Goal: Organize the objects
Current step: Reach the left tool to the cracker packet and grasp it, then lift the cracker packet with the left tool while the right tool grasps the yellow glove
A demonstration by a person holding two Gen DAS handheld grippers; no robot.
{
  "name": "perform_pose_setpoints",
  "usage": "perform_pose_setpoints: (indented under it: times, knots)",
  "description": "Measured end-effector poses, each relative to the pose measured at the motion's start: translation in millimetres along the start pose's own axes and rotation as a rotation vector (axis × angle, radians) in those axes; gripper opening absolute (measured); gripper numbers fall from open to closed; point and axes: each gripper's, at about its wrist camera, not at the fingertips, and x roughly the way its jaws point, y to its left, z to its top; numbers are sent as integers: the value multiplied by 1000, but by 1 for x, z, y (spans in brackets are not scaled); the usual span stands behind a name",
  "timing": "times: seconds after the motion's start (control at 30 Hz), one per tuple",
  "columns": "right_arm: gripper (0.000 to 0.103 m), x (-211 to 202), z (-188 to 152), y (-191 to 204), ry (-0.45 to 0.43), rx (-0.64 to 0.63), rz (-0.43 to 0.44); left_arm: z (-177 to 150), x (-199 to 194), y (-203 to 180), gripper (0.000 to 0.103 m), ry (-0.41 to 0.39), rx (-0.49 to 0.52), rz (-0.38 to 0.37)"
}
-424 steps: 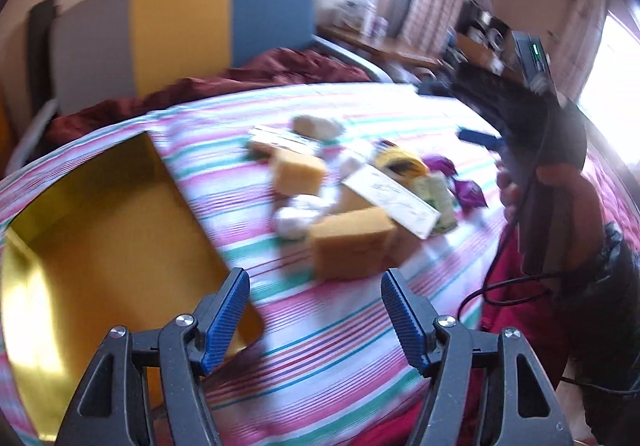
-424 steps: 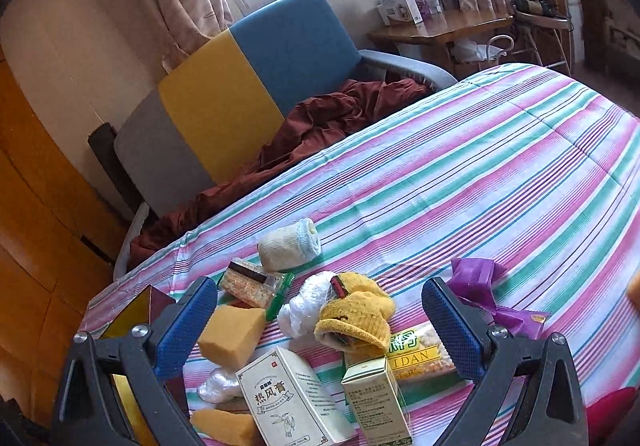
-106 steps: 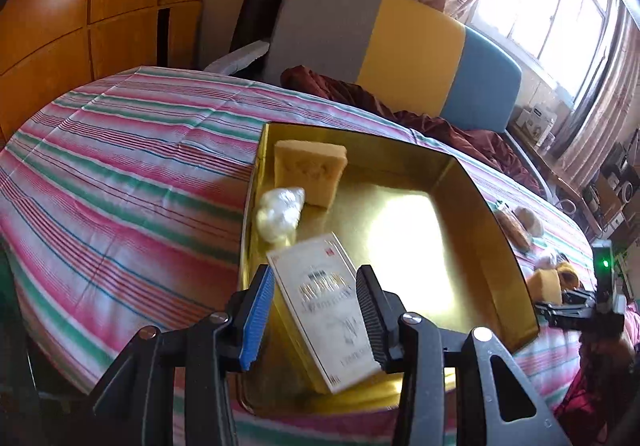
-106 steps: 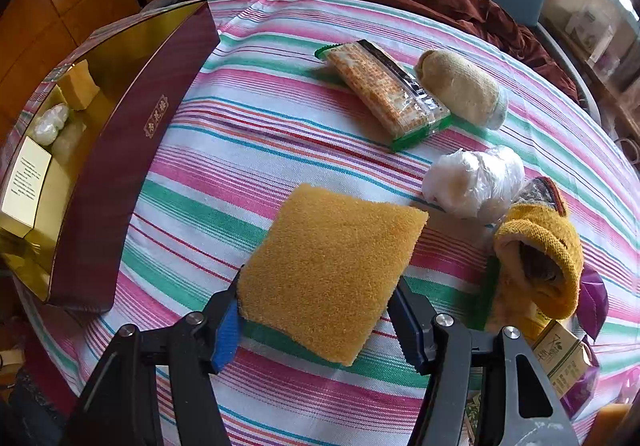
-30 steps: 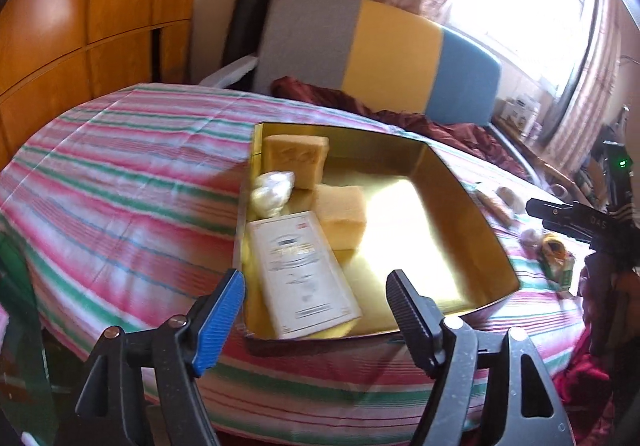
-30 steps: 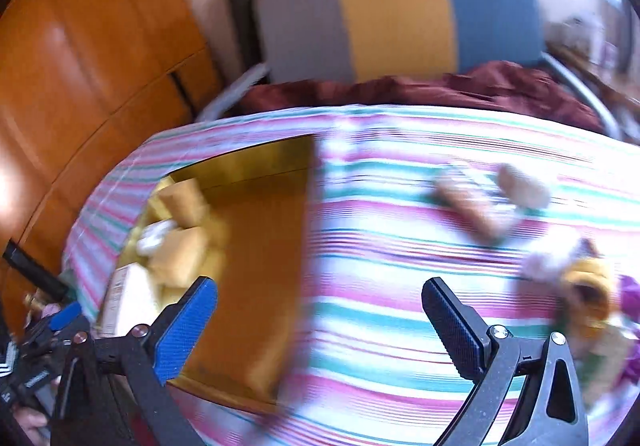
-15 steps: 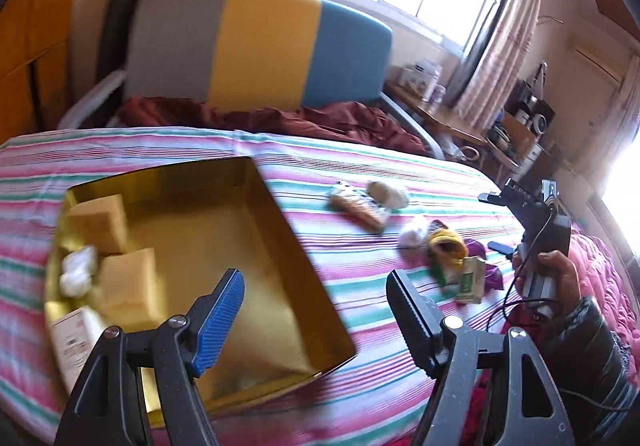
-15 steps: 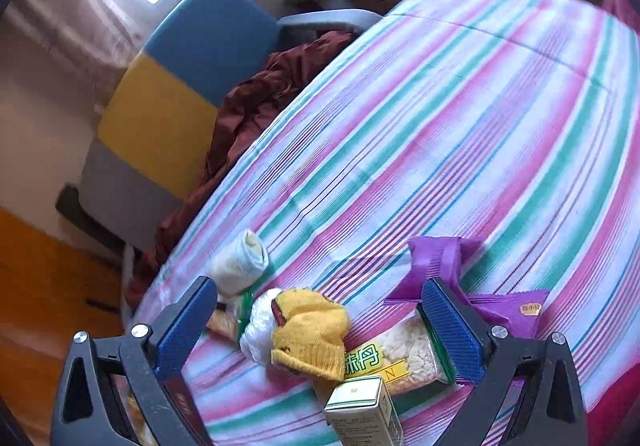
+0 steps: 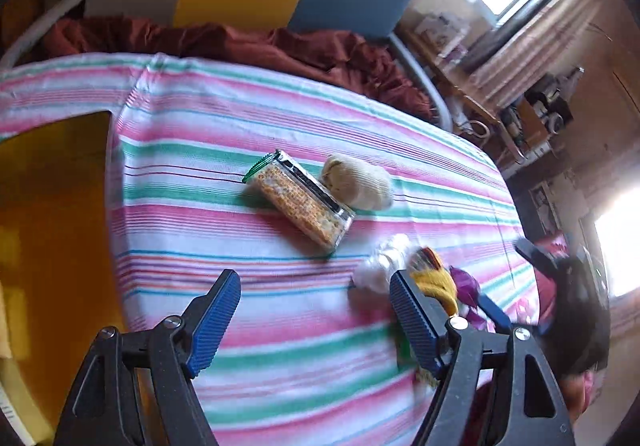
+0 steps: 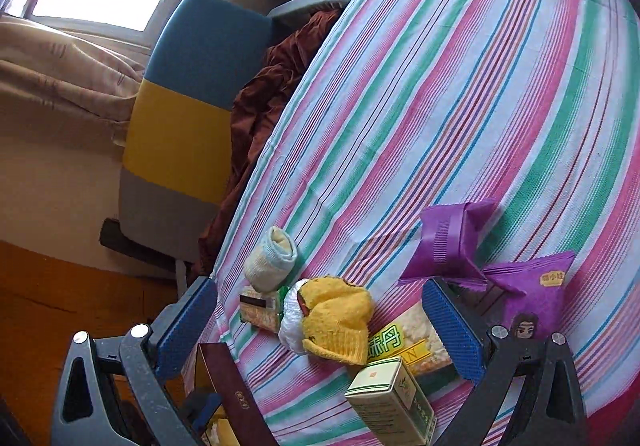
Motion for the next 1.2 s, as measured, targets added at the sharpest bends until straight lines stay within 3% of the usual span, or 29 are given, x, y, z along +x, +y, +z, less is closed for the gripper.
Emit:
perform_pose_setpoints:
  times: [0.3, 0.43, 0.5, 0.7, 0.8, 0.9, 1.03, 1.2]
  knots:
    - [103, 9, -8, 11, 53, -55, 46, 42, 75, 5, 78, 31, -132, 120]
    - [103, 11, -8, 8, 66, -42, 62, 55, 93, -1, 79, 38, -132, 152]
    - [103, 10, -7, 7, 64, -33, 70, 60, 95, -5, 82, 4, -121, 171]
    - [103, 7, -4, 2, 48, -7, 76, 63, 104, -13, 84, -23, -10, 204]
    - [103, 7, -4, 2, 54, -6, 74, 53, 101, -15, 73, -18, 65, 227]
    - [103, 6, -3, 3, 48, -12, 66, 42, 98, -20, 70, -10, 144, 262]
    - [103, 6, -2, 1, 38, -13, 43, 32, 92, -20, 50, -21, 180, 284]
    - [103, 6, 1, -1, 31, -19, 21, -3, 79, -29, 48, -13, 281, 254]
